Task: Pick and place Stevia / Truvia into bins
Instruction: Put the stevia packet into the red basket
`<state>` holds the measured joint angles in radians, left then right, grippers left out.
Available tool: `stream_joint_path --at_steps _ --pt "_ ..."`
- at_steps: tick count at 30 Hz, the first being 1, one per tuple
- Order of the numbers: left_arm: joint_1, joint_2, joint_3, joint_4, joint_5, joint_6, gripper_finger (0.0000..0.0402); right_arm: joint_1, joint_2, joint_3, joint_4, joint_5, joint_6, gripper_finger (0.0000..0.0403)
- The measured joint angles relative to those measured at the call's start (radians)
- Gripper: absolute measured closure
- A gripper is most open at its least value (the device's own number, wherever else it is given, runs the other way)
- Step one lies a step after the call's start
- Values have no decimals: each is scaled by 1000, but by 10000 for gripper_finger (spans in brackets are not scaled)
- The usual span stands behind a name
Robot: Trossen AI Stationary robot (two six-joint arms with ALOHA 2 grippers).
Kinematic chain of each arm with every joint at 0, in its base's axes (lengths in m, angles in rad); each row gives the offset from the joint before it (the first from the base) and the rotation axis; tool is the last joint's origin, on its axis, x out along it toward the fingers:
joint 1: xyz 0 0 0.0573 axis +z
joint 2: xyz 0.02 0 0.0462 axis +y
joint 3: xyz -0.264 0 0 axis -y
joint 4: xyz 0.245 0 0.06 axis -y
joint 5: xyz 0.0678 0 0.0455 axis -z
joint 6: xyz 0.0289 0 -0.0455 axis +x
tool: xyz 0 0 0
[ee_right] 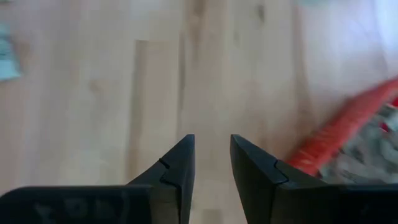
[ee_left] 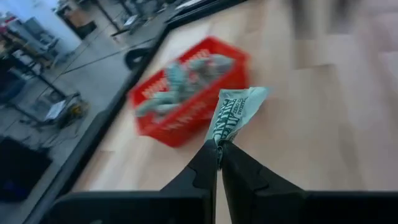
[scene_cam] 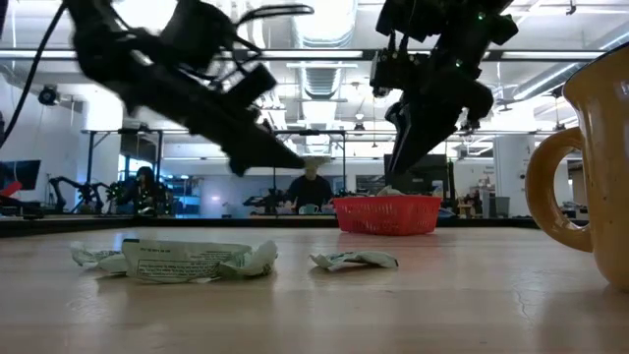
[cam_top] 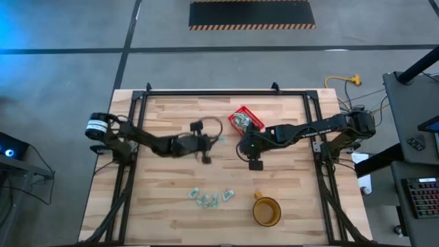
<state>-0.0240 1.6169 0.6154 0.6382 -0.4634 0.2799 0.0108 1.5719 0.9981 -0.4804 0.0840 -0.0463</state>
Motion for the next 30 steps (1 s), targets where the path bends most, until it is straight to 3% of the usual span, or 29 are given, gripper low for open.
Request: stream_joint_path --at_steps 4,10,15,24,30 --pt "106 0 97 -116 72 15 401 24 0 -9 52 -90 -17 314" --pt "222 0 238 -314 204 15 401 88 0 -78 289 -288 -92 312" --pt "275 0 294 -368 286 18 401 146 0 -159 470 -295 -97 318" --pt "317 54 392 -425 405 69 402 205 0 -350 966 -306 -53 317" --pt "330 198 567 -555 450 77 401 208 2 -369 1013 -304 1 320"
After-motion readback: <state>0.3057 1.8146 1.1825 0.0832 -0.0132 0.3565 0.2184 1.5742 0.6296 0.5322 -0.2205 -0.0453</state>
